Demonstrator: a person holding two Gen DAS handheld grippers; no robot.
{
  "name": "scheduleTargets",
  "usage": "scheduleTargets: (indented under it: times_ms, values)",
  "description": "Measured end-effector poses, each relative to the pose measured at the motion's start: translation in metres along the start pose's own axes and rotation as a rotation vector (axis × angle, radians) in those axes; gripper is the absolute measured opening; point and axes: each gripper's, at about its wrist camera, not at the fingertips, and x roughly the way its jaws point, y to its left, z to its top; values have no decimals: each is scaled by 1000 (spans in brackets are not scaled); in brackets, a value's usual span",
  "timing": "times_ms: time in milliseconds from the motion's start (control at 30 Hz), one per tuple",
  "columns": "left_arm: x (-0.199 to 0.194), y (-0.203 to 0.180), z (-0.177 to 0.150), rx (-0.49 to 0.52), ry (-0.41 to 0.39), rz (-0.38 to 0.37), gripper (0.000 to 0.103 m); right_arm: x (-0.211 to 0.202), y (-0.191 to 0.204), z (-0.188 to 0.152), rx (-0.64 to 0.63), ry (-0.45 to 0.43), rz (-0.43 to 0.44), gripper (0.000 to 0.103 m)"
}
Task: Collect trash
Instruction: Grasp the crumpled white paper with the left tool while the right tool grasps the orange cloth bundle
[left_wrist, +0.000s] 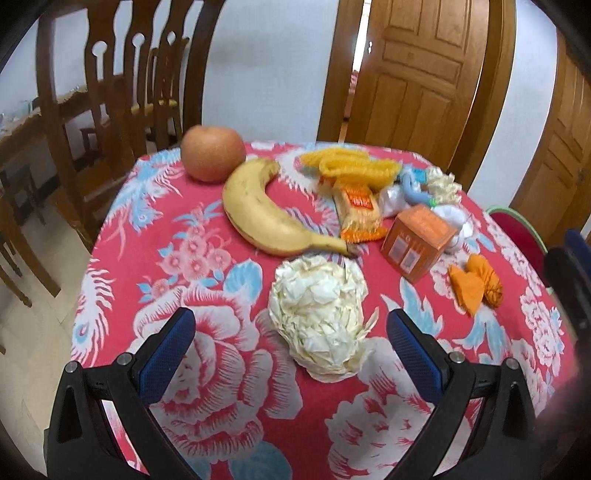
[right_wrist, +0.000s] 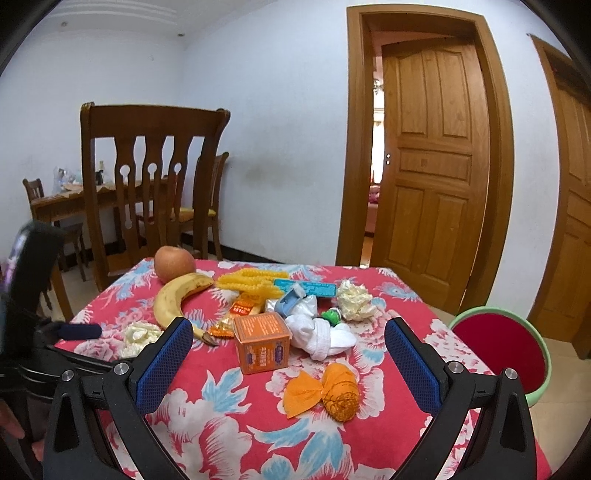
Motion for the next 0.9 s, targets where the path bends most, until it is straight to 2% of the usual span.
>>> scheduleTargets:
  times_ms: [67,133,233,267,300,533,733,833,900]
  values:
    - [3,-2,-1,13,18,-8,101,0,-3,0,17,-3,3,103]
    - [4,-5,-2,26,23,-11,97,-2,-7,0,36,-4,2,103]
    - [4,-6,-2,34,22,-9,70,-5,-7,0,37,-21,2,103]
    - [4,-6,-2,32,25,-11,54,-6,-6,0,34,-23,5,103]
    - [5,-4,-1,26,30,-10,46,-6,-6,0,33,-22,7,103]
    - [-8,1,0,-3,-37,-22,42,-7,-7,0,38,-23,6,103]
    - [-33,-4,-4,17,-174,4,42,-5,-6,0,31,-8,11,103]
    - [-42,-4,-5,20,-225,12,42,6,-4,1,24,45,2,103]
    - [-44,-3,-5,23,-231,9,42,19,-2,1,16,116,-29,103]
